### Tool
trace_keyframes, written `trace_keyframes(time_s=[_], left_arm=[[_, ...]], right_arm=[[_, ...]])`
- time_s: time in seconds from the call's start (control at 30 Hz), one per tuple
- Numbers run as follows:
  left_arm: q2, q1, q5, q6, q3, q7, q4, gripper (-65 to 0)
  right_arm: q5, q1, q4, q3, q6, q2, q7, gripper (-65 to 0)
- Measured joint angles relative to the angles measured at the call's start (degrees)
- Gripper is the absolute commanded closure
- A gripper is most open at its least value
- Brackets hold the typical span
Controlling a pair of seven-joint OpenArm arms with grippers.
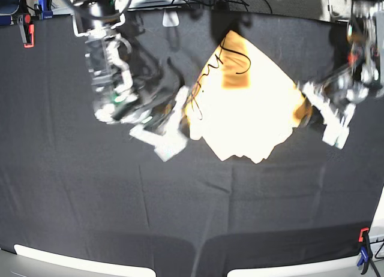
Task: Layout the t-shirt on the table in an organized manner, then fold the t-shirt properly
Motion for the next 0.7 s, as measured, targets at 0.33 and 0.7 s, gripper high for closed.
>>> trace_keyframes(time_s=[0.33, 0.7], left_arm=[[0.0, 11.5, 5.2, 1.2, -3.7, -0.3, 1.0, -0.7], [6.8, 12.7, 4.5, -3.0, -3.7, -4.5, 1.0, -0.7]], right_arm=[[-0.2, -13.8, 13.1, -1.8, 0.3, 0.1, -1.4, 0.0], [-0.1, -25.7, 22.2, -1.9, 0.2, 0.1, -0.2, 0.0]])
